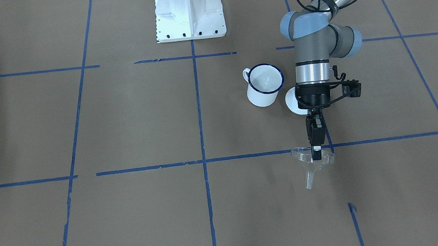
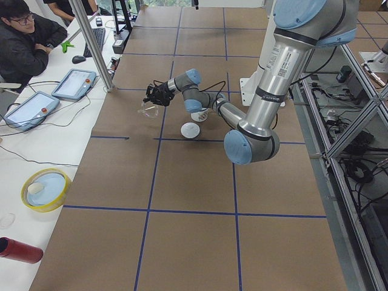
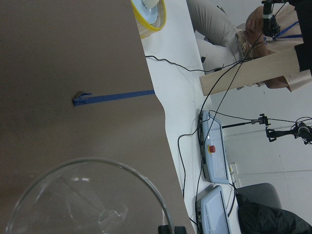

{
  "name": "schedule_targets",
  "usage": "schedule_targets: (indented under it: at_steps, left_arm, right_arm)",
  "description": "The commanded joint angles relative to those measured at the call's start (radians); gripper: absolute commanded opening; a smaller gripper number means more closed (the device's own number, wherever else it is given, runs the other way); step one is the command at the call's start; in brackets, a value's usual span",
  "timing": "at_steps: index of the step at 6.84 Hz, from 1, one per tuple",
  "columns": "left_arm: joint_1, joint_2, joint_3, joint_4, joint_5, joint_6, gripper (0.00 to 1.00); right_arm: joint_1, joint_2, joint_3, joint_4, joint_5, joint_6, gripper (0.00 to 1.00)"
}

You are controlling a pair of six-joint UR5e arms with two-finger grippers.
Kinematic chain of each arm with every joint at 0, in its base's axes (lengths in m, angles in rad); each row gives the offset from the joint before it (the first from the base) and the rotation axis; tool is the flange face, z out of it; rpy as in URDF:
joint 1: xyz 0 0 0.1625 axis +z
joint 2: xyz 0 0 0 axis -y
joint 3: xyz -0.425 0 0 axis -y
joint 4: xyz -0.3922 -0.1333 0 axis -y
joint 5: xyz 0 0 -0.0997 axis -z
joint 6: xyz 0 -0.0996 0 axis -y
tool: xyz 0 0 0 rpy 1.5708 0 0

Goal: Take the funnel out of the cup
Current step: 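Lower the funnel onto the table farther from the robot and release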

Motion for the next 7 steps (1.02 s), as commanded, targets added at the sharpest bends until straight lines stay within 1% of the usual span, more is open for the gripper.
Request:
schedule_targets:
  at_steps: [1,3,5,6,7]
  left_arm:
    - [0.016,-0.021,0.046,-0.003,0.027,-0.044,0.00]
    - [-0.007,-0.039,0.109,0.000,0.028,-0.077,0.00]
    - [-0.012,-0.038,0.116,0.000,0.025,-0.060,0.00]
    - [-0.012,-0.038,0.117,0.002,0.021,-0.058,0.38]
    - [-0.010,-0.038,0.134,0.002,0.016,-0.040,0.99]
  right_arm:
    - [0.000,0.000,0.000,0.000,0.000,0.000,1.00]
    - [0.000,0.000,0.000,0.000,0.000,0.000,1.00]
    - [0.000,0.000,0.000,0.000,0.000,0.000,1.00]
    - [0.000,0.000,0.000,0.000,0.000,0.000,1.00]
    - [0.000,0.000,0.000,0.000,0.000,0.000,1.00]
